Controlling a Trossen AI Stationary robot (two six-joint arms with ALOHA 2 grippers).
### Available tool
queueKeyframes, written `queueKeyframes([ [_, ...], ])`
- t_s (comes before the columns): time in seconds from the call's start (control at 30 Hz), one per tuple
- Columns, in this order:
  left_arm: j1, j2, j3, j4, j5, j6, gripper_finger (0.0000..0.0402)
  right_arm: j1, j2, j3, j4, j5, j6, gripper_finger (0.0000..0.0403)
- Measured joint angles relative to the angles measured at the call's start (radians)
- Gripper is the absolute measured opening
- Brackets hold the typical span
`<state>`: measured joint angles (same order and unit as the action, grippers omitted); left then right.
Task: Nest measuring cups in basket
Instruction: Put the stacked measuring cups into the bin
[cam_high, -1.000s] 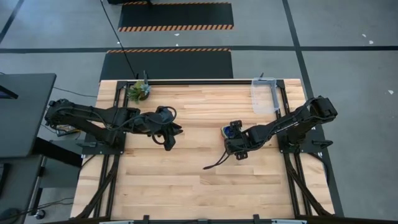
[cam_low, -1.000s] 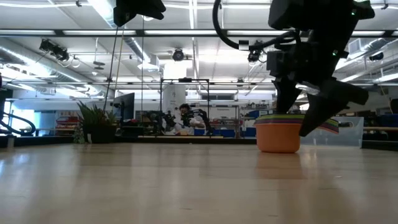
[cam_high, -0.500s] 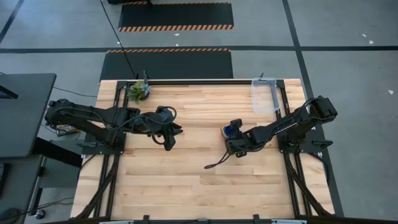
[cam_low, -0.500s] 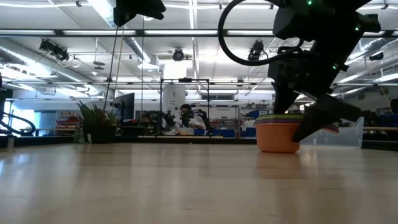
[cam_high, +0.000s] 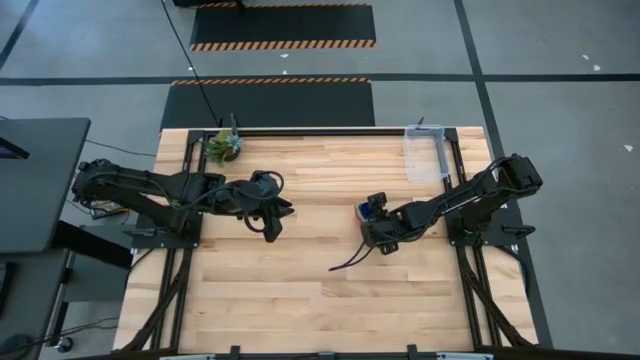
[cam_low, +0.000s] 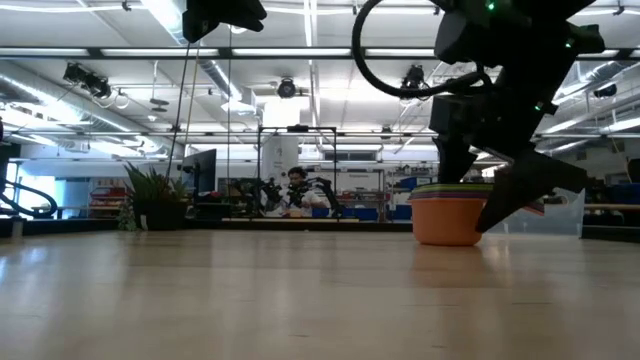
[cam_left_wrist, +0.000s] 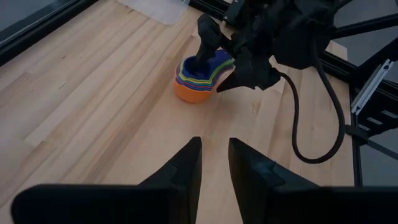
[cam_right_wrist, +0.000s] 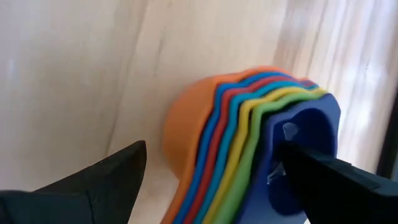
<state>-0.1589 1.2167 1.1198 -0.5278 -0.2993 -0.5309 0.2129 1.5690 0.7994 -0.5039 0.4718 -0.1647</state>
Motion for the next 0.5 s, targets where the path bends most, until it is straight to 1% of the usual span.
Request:
queueKeyframes([
  [0.1, 0.0, 0.0, 0.0, 0.0, 0.0, 0.0, 0.0087, 0.0, 0.002, -0.002, -0.008, 0.046, 0.005, 0.0375],
  [0.3, 0.0, 0.0, 0.0, 0.0, 0.0, 0.0, 0.0087, 0.0, 0.002, -0.002, -0.007, 0.094, 0.016, 0.0375],
  [0.5, 0.0, 0.0, 0.0, 0.0, 0.0, 0.0, 0.0087, 0.006, 0.002, -0.002, 0.009, 0.1, 0.016, 0.0375],
])
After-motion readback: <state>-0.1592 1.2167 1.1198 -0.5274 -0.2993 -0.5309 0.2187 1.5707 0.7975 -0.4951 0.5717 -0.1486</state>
